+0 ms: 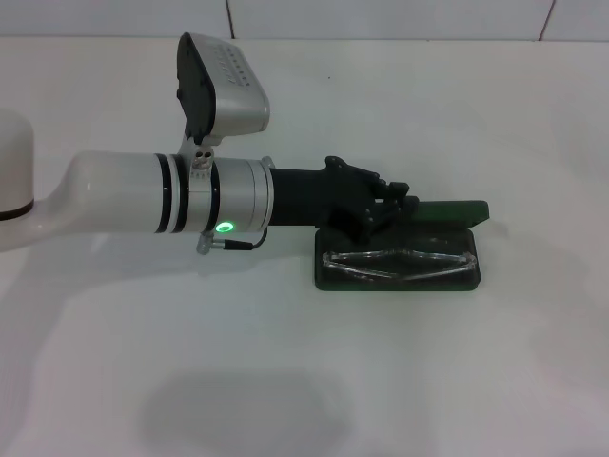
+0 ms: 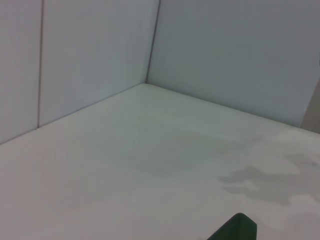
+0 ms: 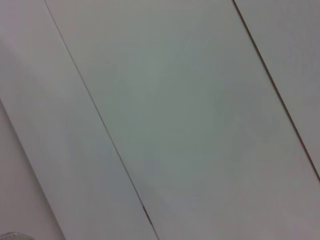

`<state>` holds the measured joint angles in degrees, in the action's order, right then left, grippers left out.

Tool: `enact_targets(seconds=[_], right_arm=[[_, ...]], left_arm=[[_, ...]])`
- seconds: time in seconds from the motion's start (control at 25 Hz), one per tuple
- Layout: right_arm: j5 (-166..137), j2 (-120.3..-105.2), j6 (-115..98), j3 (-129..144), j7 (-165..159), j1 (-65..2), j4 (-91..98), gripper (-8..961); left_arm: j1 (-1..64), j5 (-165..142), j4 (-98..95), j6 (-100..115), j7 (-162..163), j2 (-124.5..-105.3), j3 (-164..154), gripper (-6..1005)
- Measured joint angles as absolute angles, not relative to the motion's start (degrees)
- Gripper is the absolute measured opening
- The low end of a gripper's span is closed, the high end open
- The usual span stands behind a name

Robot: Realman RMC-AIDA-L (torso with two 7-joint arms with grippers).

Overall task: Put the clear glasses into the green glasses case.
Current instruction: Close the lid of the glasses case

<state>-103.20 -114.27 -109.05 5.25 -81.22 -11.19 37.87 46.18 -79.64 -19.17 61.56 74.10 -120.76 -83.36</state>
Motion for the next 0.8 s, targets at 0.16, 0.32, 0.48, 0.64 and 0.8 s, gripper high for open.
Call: enact_targets(seconds=[0.16, 0.32, 0.48, 0.64, 0.8], right_arm=[[-103.33, -114.31, -109.04, 5.27, -81.20, -11.20, 37.80, 219], [-103.47, -114.31, -109.03, 5.27, -81.20, -11.18, 37.79, 219], [-103.72, -114.29, -109.04, 5.27, -81.20, -11.16, 37.79, 219], [-103.80, -114.27, -109.04, 5.27, -81.20, -11.16, 37.79, 218], [-103.80, -114.25, -109.06, 5.27, -81.21, -11.16, 37.79, 218]], left_arm=[[45.99, -79.61, -19.21, 61.98, 73.95, -120.75, -84.42, 155], [45.94, -78.63, -19.30, 62.04, 73.59, -120.75, -86.70, 155], [45.14, -75.74, -19.40, 61.98, 72.29, -120.76, -89.55, 154], [44.45, -74.28, -19.70, 61.96, 71.44, -120.76, -91.55, 153], [44.18, -74.20, -19.72, 61.97, 71.42, -120.76, -92.45, 154]])
